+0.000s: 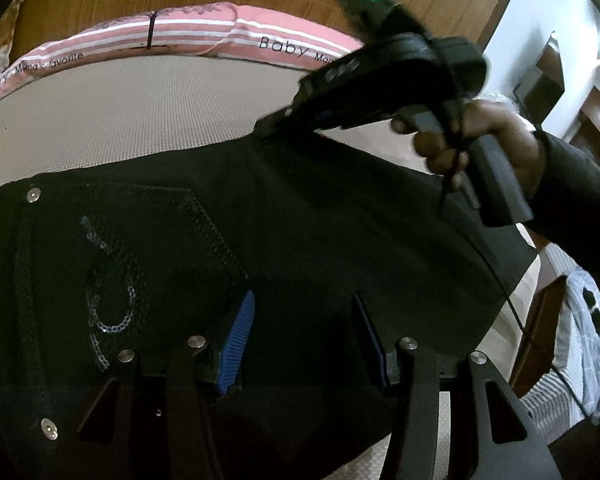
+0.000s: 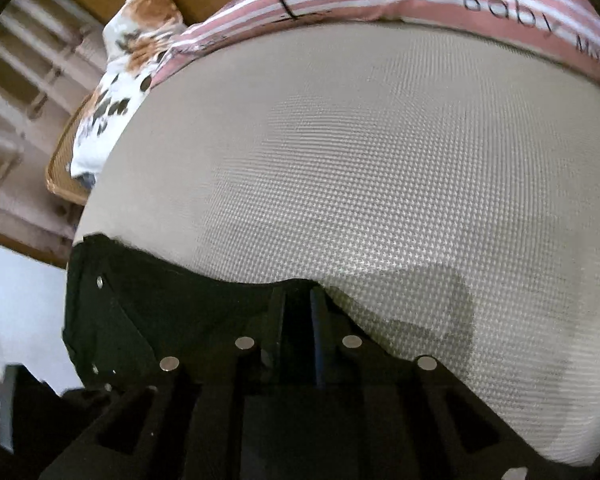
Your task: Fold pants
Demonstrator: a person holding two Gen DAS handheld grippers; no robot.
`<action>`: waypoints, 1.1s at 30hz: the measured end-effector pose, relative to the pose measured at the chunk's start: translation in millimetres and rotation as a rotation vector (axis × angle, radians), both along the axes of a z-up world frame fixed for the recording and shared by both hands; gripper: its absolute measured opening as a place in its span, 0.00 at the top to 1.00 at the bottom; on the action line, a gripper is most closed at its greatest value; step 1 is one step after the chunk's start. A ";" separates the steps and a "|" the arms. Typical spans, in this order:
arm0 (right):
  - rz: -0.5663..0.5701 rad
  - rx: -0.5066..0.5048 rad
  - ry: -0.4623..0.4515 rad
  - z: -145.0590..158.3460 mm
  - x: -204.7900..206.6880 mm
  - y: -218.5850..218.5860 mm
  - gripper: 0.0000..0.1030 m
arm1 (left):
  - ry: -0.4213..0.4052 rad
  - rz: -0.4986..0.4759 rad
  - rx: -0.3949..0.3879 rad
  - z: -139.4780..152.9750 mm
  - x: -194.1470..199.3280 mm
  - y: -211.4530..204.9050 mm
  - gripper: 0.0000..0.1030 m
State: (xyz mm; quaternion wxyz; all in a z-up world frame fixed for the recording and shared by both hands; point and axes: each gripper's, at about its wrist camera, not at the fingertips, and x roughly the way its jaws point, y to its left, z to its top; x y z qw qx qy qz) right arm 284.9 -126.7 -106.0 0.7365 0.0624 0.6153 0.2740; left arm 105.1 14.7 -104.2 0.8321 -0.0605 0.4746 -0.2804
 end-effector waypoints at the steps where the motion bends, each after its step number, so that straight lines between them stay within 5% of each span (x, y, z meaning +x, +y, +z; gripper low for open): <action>1: -0.031 0.014 -0.003 7.2 -0.9 -6.3 0.79 | 0.003 0.005 0.005 2.2 2.5 -0.4 0.50; 6: -0.163 0.043 -0.107 47.2 -20.4 -51.1 0.72 | -0.067 0.017 -0.014 31.5 13.0 -5.9 0.50; 11: -0.280 -0.054 -0.141 60.9 -56.3 -112.5 0.72 | -0.114 -0.042 -0.006 42.9 44.0 -35.9 0.49; 21: -0.419 -0.119 -0.071 29.6 -108.2 -182.4 0.72 | -0.069 -0.064 0.091 4.2 95.4 -86.7 0.49; 26: -0.482 -0.137 -0.091 15.7 -109.9 -203.0 0.82 | -0.067 -0.052 0.111 -5.4 106.0 -90.2 0.50; 33: -0.503 -0.153 -0.124 16.3 -98.8 -205.6 0.78 | -0.092 -0.038 0.154 -6.6 108.3 -98.1 0.50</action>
